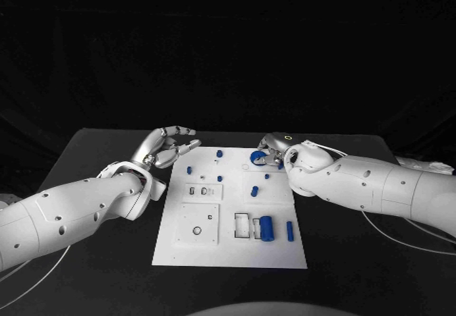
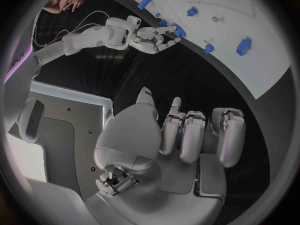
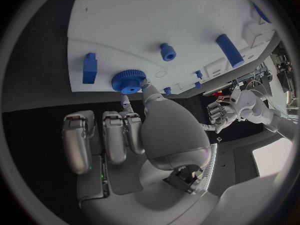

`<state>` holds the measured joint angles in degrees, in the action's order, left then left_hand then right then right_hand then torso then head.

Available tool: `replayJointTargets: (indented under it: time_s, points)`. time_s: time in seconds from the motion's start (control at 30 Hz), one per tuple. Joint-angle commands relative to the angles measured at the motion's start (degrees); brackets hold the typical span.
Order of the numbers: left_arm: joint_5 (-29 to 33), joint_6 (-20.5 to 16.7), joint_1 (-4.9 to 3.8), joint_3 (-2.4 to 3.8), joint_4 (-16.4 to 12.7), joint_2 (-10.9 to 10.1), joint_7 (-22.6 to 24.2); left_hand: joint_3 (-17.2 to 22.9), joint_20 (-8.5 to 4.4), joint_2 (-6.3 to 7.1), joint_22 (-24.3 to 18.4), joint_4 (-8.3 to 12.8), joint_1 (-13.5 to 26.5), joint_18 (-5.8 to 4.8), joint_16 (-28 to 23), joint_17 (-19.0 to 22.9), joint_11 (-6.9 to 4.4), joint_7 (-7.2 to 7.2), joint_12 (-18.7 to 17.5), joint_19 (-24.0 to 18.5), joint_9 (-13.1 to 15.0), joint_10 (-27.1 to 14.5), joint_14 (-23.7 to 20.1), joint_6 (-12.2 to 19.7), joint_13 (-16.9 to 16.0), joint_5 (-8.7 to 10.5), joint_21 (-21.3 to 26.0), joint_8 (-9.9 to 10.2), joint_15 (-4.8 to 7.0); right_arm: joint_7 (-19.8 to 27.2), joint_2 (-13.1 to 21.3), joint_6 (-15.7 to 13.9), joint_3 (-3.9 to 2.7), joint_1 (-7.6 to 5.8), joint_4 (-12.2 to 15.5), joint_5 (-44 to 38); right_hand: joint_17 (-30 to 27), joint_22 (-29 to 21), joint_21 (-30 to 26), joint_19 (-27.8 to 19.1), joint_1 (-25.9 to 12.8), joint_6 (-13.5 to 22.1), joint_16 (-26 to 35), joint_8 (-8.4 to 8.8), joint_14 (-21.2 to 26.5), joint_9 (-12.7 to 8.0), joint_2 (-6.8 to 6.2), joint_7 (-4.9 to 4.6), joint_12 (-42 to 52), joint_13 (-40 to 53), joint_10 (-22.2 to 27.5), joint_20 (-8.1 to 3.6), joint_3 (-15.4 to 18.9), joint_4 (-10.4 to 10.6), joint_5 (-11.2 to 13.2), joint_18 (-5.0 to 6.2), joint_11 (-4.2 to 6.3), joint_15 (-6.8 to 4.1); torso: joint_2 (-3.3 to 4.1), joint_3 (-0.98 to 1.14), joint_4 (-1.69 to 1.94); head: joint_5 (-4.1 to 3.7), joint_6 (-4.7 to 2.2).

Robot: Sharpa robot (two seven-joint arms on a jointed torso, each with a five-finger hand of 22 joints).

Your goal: Assemble the parts on the task board

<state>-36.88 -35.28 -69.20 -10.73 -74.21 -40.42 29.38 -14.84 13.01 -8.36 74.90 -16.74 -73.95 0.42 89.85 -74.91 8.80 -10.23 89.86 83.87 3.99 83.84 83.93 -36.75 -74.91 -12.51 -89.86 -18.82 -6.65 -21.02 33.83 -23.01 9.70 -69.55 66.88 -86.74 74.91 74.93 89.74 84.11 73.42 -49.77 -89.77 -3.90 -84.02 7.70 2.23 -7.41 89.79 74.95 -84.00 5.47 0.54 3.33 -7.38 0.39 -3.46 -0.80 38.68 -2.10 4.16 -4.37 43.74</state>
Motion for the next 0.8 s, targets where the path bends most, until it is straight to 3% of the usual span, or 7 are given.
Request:
replayJointTargets:
  time_s: [0.03, 0.27, 0.8]
  points:
    - [-0.31, 0.59, -0.03, 0.03, -0.06, 0.02, 0.63, -0.26, -0.17, 0.09, 14.31, 0.11, -0.44, -0.17, 0.15, -15.09, -0.42, -1.70, 0.14, 4.78, -0.04, 6.16, 6.07, -0.29, -15.09, -0.26, 0.08, 0.29, 0.51, -0.01, 0.03, -0.01, 0.04, 0.09, 0.05, -0.40, 15.09, 15.07, 0.26, 5.89, -0.80, -0.43, -0.23, -0.27, -5.98, 0.12, -0.02, -0.22, 0.21, 15.05, -6.00, 0.48, -0.31, 0.27, -1.51, -0.39, -0.48, 0.45, 0.03, -0.01, 0.00, -0.07, 0.10]
    - [-0.32, 0.55, -0.03, 0.03, -0.04, -0.04, 0.61, -0.26, -0.17, 0.09, 14.31, 0.11, -0.44, -0.17, 0.15, -15.09, -0.42, -1.70, 0.14, 4.78, -0.04, 6.16, 6.07, -0.29, -15.09, -0.26, 0.08, 0.29, 0.51, -0.04, 0.07, 0.29, 0.04, 0.13, -0.01, -0.25, 15.09, 15.07, 0.26, 5.89, -1.18, -1.02, -0.23, -0.44, -5.98, 0.32, -0.06, -0.33, 0.21, 15.05, -6.00, 0.63, -0.76, 0.13, -3.12, -0.39, -0.58, 0.56, 0.03, -0.03, 0.03, -0.11, 0.25]
    - [-0.32, 0.54, -0.03, 0.03, -0.10, -0.16, 0.60, -0.26, -0.17, 0.09, 14.31, 0.11, -0.44, -0.17, 0.15, -15.09, -0.42, -1.70, 0.14, 4.78, -0.04, 6.16, 6.07, -0.29, -15.09, -0.26, 0.08, 0.29, 0.51, -0.18, 0.09, 0.08, 0.04, 0.20, 0.03, -0.16, 15.09, 15.07, 0.26, 5.89, -1.24, -1.01, -0.23, -0.38, -5.98, 0.34, 0.08, -0.43, 0.21, 15.05, -6.00, 0.67, -0.99, 0.09, -3.43, -0.39, -0.65, 0.59, 0.05, -0.02, 0.04, -0.11, 0.26]
